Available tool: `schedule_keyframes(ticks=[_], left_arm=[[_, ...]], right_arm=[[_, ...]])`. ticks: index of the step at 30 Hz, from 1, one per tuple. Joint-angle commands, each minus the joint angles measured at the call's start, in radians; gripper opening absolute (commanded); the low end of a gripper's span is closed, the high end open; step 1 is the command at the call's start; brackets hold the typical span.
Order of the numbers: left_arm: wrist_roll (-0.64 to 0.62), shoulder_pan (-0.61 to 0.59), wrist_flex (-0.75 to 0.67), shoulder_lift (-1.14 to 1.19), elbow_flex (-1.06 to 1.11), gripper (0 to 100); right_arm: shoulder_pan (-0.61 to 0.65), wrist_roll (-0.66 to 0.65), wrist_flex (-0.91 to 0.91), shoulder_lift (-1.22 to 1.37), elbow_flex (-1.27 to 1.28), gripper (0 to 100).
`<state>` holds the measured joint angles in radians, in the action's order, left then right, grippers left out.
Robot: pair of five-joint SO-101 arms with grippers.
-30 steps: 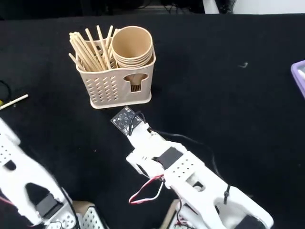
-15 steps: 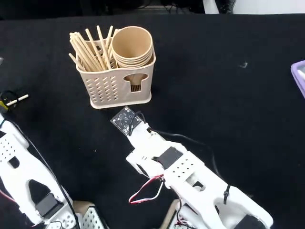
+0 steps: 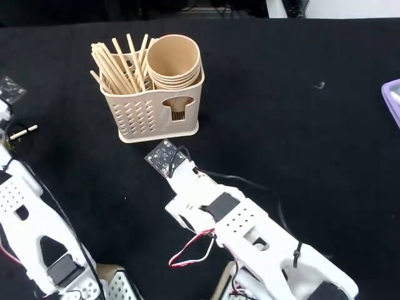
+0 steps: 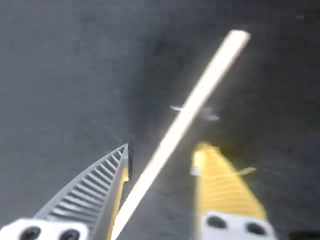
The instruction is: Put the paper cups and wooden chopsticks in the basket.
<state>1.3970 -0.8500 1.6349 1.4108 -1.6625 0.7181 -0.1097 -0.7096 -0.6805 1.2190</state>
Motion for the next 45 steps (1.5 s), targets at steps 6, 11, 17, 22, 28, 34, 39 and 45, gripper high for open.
schedule_keyframes(ticks=[6, 11, 17, 22, 28, 34, 39, 45], left_arm=[[0.061, -0.056, 0.115, 0.064, 0.018, 7], [0.051, -0.07, 0.121, 0.043, -0.004, 3], [-0.063, -0.099, 0.124, -0.08, 0.001, 3], [-0.167, -0.137, 0.124, -0.216, 0.001, 3], [-0.379, -0.194, 0.127, -0.361, 0.001, 3], [-0.539, -0.265, 0.129, -0.494, 0.001, 3], [-0.683, -0.325, 0.129, -0.6, 0.001, 3], [-0.918, -0.361, 0.13, -0.726, 0.021, 3]], right_arm=[[-0.017, -0.008, 0.02, -0.03, -0.002, 21.2], [-0.017, -0.012, 0.023, -0.03, 0.004, 21.2], [-0.017, -0.012, 0.023, -0.03, 0.004, 21.2], [-0.017, -0.012, 0.023, -0.03, 0.005, 21.2], [-0.017, -0.011, 0.023, -0.031, 0.005, 21.2], [-0.017, -0.011, 0.023, -0.031, 0.005, 21.2], [-0.017, -0.011, 0.023, -0.031, 0.007, 21.2], [-0.017, -0.011, 0.023, -0.031, 0.007, 21.2]])
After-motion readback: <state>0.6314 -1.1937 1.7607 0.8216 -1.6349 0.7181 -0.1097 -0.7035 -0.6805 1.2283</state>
